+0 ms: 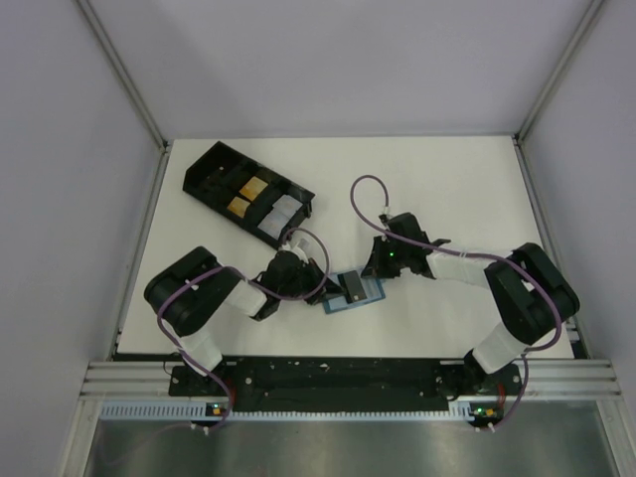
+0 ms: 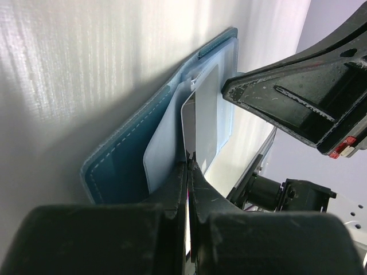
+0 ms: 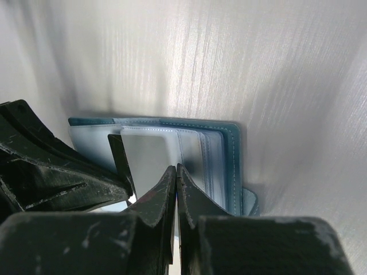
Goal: Take the credit cards out of the card holder
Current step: Remove the credit card from the card holder.
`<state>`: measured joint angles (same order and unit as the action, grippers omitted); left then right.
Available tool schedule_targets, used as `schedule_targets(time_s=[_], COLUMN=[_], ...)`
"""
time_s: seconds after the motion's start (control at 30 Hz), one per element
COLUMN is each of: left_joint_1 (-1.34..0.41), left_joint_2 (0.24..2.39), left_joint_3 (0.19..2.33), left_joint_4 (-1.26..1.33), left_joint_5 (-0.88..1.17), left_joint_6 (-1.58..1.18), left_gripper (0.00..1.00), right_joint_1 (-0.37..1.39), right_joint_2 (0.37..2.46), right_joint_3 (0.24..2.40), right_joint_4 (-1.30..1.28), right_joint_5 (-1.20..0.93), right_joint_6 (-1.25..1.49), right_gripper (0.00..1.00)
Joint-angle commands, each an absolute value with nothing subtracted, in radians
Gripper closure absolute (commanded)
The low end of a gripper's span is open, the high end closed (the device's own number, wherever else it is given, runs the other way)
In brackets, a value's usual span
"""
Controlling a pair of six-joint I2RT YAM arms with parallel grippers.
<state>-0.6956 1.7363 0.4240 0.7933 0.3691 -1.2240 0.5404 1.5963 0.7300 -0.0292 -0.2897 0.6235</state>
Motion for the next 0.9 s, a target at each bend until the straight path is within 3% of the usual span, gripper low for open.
schedule_targets(time_s=[0.0,0.57,0.87], left_joint_1=[-0.687,-0.637,-0.623], left_joint_2=[1.709,1.54,1.41], left_joint_3=[0.393,0.265,0.238], left_joint_4=[0.805,0.793,0.776], left_joint_5=[0.356,0.376,0.411], left_joint_6=[-1.223,-1.146,-1.063], left_gripper=[1.0,1.0,1.0], right_joint_1=[0.526,0.523,0.522], right_joint_2=[1.674,1.615,1.462], right_joint_3=[0.704,0.727,0.796], right_joint_4=[-0.173,-0.176,-0.216], right_joint_5=[-0.146,-0.172,-0.233], right_joint_6=[0.592,0.561,0.453], right_gripper=[1.0,1.0,0.98])
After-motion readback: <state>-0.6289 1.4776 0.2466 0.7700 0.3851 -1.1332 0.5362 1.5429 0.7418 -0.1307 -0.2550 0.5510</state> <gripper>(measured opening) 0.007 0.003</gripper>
